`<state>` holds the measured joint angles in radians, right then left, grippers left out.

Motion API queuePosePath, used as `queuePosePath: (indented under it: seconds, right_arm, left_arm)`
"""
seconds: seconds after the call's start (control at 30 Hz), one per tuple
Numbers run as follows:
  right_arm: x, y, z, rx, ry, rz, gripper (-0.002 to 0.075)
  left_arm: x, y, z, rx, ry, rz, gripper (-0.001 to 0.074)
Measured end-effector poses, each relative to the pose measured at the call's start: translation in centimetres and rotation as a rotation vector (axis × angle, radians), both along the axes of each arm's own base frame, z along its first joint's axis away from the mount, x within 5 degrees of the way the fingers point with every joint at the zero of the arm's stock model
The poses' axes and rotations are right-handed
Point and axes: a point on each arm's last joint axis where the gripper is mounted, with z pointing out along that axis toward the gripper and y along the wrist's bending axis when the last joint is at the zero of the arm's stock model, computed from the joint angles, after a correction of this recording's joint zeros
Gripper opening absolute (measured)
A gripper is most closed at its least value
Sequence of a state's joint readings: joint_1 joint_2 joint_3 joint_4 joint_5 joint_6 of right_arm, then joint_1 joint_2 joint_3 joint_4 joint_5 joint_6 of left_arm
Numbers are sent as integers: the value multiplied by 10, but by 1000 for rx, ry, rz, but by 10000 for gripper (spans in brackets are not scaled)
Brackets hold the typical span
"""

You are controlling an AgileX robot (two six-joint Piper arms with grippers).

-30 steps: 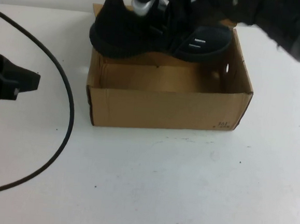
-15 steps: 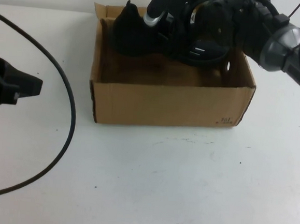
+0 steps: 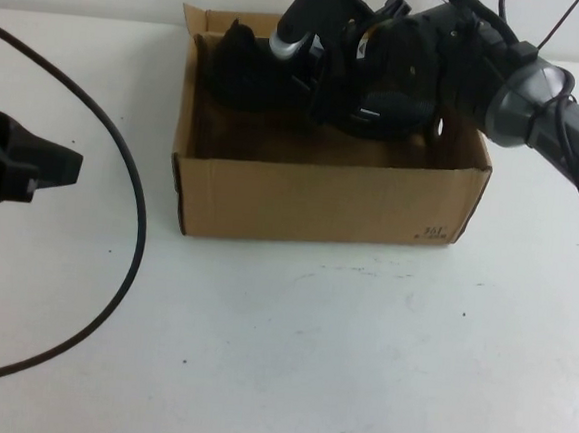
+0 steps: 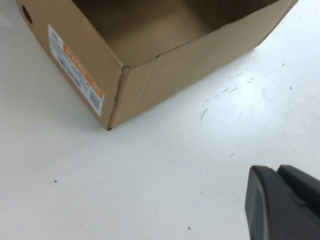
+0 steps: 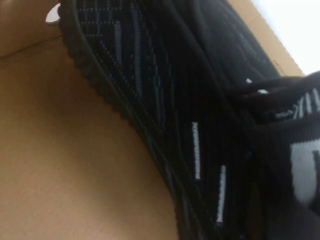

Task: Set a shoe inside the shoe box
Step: Place the shoe in the shoe box

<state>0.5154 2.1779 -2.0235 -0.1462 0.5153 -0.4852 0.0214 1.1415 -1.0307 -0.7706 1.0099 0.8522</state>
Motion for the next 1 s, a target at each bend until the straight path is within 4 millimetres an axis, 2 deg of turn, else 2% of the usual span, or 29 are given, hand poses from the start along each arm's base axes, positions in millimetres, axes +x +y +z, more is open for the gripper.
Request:
queuePosePath:
  seconds: [0.8,1.0]
  right_arm:
    - [-1,-2,-2,29,47,-13,14]
    - [2,1,-13,41,76,-15,14]
  left_arm:
    - [0,0,0,0,0,0,-1]
    - [0,0,0,0,0,0,-1]
